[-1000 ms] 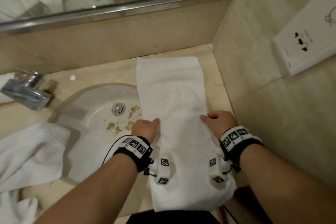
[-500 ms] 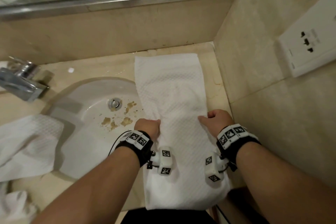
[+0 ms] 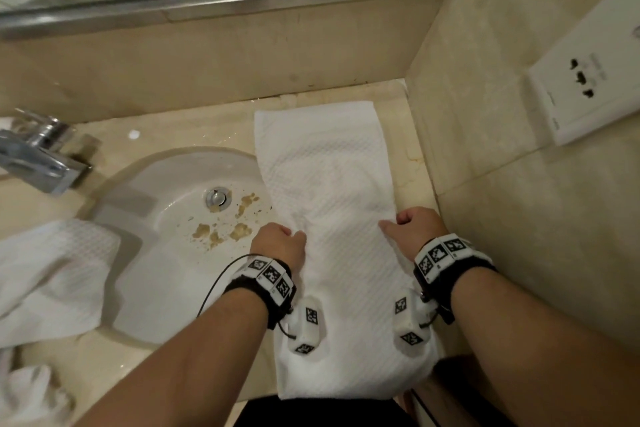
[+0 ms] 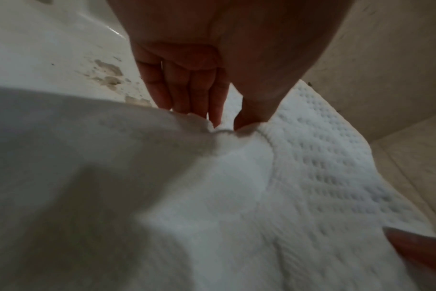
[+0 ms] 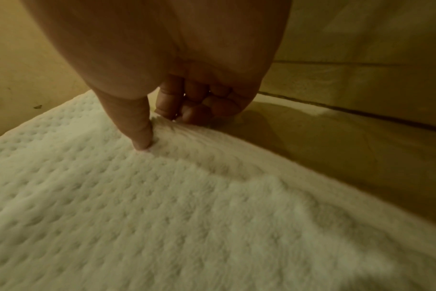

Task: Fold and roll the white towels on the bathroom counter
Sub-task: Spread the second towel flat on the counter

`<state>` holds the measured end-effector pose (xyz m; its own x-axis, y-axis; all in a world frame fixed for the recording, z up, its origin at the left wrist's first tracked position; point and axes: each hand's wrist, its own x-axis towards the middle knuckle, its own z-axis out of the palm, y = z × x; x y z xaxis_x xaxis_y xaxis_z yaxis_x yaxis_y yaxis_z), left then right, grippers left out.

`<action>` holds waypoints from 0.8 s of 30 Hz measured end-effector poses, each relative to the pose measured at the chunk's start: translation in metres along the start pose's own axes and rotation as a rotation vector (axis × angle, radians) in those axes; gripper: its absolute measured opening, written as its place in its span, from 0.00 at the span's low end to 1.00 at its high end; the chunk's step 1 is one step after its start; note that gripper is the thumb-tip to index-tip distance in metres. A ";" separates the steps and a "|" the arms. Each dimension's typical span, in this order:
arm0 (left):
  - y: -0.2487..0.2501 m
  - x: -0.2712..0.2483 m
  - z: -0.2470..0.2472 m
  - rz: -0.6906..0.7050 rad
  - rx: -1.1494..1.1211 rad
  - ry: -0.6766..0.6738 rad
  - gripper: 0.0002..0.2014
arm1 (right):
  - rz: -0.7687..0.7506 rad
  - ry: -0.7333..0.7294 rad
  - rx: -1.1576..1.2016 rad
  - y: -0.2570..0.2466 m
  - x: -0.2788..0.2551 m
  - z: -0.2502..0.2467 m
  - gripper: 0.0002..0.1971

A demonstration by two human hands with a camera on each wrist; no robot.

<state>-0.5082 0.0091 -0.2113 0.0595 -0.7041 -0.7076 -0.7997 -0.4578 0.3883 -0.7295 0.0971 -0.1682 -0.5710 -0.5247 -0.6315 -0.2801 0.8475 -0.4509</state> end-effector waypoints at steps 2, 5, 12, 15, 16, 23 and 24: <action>0.005 0.001 -0.001 -0.011 -0.036 -0.038 0.14 | -0.001 0.012 -0.005 0.001 0.002 0.001 0.12; 0.006 0.004 -0.007 -0.024 -0.102 -0.077 0.23 | -0.002 0.025 -0.003 0.003 0.003 0.004 0.12; -0.002 0.009 -0.023 0.055 -0.094 -0.035 0.24 | 0.016 0.023 0.020 0.004 0.000 -0.002 0.12; -0.009 0.012 -0.037 0.075 -0.118 0.043 0.20 | 0.038 0.017 0.054 0.005 0.001 -0.004 0.15; -0.012 0.013 -0.041 0.090 -0.108 0.056 0.18 | 0.043 0.018 0.060 0.005 0.001 -0.003 0.15; -0.015 0.009 -0.049 0.106 -0.085 0.096 0.10 | 0.109 0.027 0.121 0.007 0.005 0.001 0.19; -0.014 0.008 -0.048 0.111 -0.098 0.104 0.09 | 0.115 0.049 0.125 0.006 0.005 0.001 0.19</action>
<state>-0.4682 -0.0161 -0.1937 0.0396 -0.8035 -0.5940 -0.7434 -0.4209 0.5198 -0.7329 0.1000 -0.1749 -0.6313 -0.4175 -0.6535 -0.1139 0.8835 -0.4543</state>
